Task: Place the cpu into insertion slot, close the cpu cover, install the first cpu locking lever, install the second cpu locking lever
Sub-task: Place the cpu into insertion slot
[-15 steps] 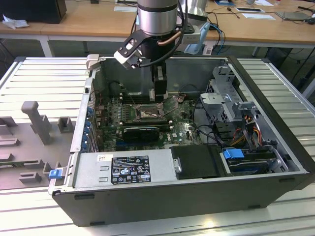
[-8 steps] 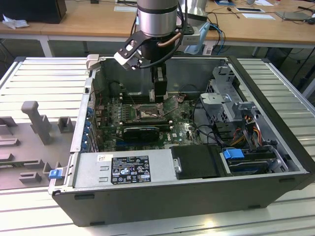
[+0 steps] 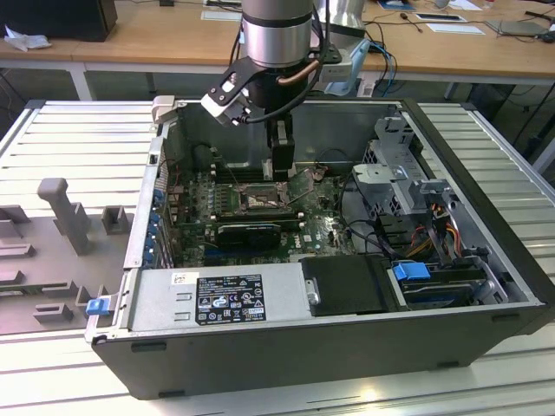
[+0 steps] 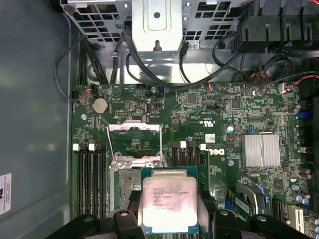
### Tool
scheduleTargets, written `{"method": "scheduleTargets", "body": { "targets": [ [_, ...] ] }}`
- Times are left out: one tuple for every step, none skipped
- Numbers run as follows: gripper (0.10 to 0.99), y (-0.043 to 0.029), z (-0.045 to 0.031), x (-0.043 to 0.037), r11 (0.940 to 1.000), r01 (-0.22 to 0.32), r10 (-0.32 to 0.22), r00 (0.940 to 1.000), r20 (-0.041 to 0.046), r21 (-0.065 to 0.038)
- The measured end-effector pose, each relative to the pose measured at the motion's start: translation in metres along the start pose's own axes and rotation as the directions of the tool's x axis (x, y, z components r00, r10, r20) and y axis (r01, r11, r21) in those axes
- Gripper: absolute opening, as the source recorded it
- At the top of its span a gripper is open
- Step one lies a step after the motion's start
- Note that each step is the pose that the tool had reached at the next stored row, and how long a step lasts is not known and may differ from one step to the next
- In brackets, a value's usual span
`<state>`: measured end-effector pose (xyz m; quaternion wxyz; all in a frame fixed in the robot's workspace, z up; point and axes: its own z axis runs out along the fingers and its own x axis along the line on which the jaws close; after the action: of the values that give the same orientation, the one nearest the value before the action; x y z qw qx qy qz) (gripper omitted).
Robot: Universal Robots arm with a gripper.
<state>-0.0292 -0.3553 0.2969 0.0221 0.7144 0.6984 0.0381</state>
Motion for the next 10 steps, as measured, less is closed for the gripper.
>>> {"method": "scheduleTargets", "body": {
  "targets": [
    [0.529,0.0,0.0007,0.0,1.0,0.001,-0.001,1.0,-0.0002,0.0],
    [0.529,-0.0001,0.0013,0.0,1.0,0.001,-0.001,1.0,-0.0003,0.0],
    [0.529,-0.0001,0.0017,0.0,1.0,0.001,-0.001,1.0,-0.0005,0.0],
    [0.529,-0.0001,0.0019,0.0,1.0,0.001,-0.001,1.0,-0.0006,0.0],
    [0.529,-0.0002,0.0024,-0.0001,1.0,0.002,-0.002,1.0,-0.0007,0.0],
    [0.529,-0.0002,0.0028,-0.0001,1.0,0.002,-0.002,1.0,-0.0009,0.0],
    [0.529,-0.0003,0.0031,-0.0001,1.0,0.002,-0.002,1.0,-0.0009,0.0],
    [0.529,-0.0003,0.0034,-0.0001,1.0,0.003,-0.003,1.0,-0.0011,0.0],
    [0.529,-0.0003,0.0037,-0.0001,1.0,0.003,-0.003,1.0,-0.0012,0.0],
    [0.529,-0.0003,0.0041,-0.0001,1.0,0.003,-0.003,1.0,-0.0014,0.0]
  ]
}}
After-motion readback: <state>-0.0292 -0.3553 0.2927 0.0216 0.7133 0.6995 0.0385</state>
